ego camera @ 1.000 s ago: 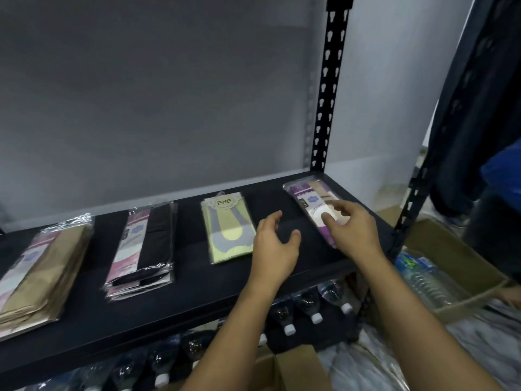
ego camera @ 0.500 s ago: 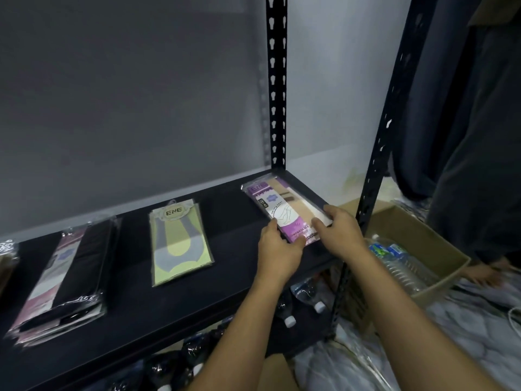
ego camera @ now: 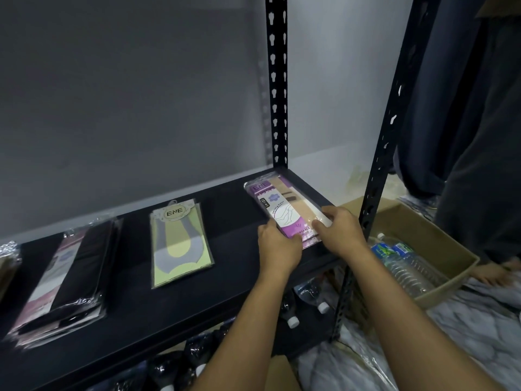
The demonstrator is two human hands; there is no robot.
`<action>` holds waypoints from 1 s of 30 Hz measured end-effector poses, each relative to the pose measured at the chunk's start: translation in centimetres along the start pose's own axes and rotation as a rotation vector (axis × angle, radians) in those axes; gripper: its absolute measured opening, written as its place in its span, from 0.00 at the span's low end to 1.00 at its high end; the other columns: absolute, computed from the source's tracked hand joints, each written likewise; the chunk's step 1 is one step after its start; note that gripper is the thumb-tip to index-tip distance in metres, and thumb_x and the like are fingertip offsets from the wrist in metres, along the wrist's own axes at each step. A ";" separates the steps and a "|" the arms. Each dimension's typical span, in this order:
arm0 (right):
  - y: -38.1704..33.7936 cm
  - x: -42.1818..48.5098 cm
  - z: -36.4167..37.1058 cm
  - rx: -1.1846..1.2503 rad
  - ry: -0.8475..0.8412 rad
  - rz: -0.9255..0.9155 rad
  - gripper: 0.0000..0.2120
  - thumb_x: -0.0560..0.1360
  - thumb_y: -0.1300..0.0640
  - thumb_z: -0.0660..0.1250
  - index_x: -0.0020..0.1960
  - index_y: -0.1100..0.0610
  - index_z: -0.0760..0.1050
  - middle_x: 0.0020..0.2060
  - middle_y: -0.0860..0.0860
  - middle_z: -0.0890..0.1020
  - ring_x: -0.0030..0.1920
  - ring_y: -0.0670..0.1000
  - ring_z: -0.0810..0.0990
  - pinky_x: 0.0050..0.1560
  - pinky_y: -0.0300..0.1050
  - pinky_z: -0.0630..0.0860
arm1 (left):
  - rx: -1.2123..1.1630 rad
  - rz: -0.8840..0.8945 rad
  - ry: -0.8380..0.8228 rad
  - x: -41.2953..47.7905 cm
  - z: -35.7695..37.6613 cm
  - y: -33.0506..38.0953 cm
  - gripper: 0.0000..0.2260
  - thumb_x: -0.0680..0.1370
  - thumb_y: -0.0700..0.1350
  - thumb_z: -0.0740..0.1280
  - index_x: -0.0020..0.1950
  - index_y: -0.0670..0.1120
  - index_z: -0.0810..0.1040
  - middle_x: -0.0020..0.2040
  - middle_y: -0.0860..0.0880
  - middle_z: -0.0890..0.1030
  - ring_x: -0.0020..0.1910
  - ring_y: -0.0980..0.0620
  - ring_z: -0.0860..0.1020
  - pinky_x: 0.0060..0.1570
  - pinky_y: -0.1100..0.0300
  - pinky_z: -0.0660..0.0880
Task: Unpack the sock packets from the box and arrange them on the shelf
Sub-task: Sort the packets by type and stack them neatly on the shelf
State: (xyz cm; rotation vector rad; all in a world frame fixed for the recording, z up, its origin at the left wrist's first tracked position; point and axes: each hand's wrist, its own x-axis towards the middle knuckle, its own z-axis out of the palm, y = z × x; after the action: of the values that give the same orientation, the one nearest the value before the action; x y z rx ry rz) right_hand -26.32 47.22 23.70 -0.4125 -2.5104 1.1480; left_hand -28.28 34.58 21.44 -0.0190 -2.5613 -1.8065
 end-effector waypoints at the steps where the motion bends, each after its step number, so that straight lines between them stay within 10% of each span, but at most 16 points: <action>1: 0.0 -0.1 0.0 0.002 0.000 -0.008 0.17 0.75 0.60 0.67 0.62 0.65 0.75 0.57 0.60 0.79 0.55 0.57 0.77 0.48 0.37 0.67 | -0.001 0.000 -0.002 0.1 0.0 -0.1 0.20 0.73 0.41 0.71 0.65 0.47 0.76 0.60 0.49 0.76 0.55 0.51 0.79 0.53 0.58 0.79; 30: -2.7 -1.1 5.8 0.015 -0.054 -0.132 0.13 0.74 0.58 0.68 0.57 0.62 0.79 0.50 0.57 0.81 0.51 0.55 0.79 0.45 0.39 0.71 | -0.112 -0.050 -0.008 0.2 -6.5 -2.1 0.18 0.68 0.47 0.70 0.56 0.60 0.74 0.58 0.48 0.80 0.54 0.50 0.81 0.58 0.49 0.79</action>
State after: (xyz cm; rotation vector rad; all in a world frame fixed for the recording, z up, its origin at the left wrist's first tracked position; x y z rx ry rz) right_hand -28.10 41.22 21.96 -0.2106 -2.5312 1.1399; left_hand -28.52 27.80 21.67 0.0374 -2.4844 -1.9687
